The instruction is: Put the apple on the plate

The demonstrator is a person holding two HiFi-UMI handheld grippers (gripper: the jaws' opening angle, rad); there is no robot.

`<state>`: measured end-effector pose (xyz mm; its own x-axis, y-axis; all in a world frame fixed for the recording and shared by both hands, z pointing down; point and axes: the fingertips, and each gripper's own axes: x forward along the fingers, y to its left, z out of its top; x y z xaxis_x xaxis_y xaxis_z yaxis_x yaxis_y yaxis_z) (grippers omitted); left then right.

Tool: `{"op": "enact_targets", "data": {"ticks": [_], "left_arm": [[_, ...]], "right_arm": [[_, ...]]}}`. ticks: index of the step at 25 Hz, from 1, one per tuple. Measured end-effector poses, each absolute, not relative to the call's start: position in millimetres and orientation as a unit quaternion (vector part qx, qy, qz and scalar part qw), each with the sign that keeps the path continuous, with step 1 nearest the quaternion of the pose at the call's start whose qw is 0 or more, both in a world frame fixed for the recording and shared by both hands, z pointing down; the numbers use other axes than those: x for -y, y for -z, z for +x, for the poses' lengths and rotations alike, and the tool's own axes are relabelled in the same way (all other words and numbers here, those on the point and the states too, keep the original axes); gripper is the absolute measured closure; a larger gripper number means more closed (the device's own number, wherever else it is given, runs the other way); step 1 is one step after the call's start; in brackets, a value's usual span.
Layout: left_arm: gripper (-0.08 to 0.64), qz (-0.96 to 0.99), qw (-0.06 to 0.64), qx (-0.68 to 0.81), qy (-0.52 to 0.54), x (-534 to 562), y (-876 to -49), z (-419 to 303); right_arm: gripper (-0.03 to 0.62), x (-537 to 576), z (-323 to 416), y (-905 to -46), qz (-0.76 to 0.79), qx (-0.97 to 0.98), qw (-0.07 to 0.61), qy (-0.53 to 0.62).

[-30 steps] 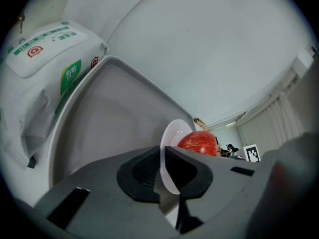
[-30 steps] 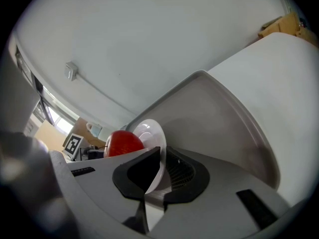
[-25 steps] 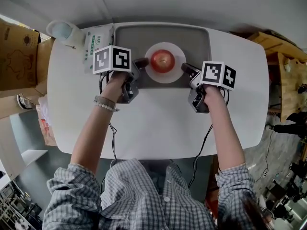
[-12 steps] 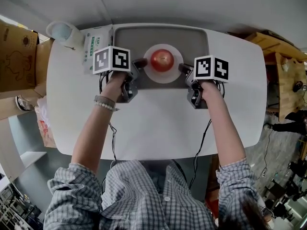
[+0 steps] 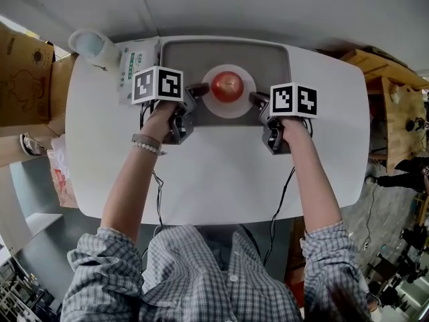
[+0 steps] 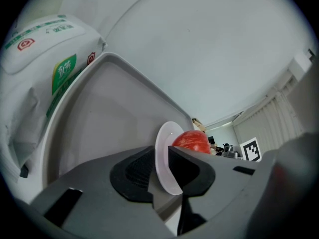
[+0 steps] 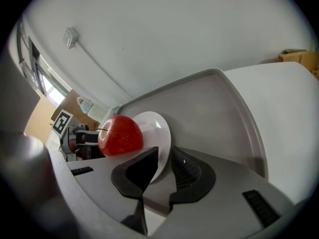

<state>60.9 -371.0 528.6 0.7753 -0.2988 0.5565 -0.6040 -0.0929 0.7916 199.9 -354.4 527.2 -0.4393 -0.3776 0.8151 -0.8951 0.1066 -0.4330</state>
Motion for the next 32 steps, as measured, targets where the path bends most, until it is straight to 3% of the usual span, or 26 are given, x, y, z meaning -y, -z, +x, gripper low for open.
{"op": "enact_targets", "data": {"ticks": [4,12,19,32], "left_arm": [[0.439,0.732,0.596,0.311,-0.111,375,-522,60],[0.441,0.746,0.569,0.330,-0.102,368,-506,43],[0.551,0.779,0.523,0.327,-0.112,347,-482,43],[0.552,0.851,0.391,0.332,-0.115,294,-397,43]], "right_arm": [[0.512,353,199,-527,0.455,0.700,0.271,-0.479],[0.511,356,222,-510,0.504,0.697,0.234,-0.452],[0.558,346,229,-482,0.546,0.707,0.191,-0.407],[0.566,297,229,-399,0.555,0.759,0.094,-0.326]]}}
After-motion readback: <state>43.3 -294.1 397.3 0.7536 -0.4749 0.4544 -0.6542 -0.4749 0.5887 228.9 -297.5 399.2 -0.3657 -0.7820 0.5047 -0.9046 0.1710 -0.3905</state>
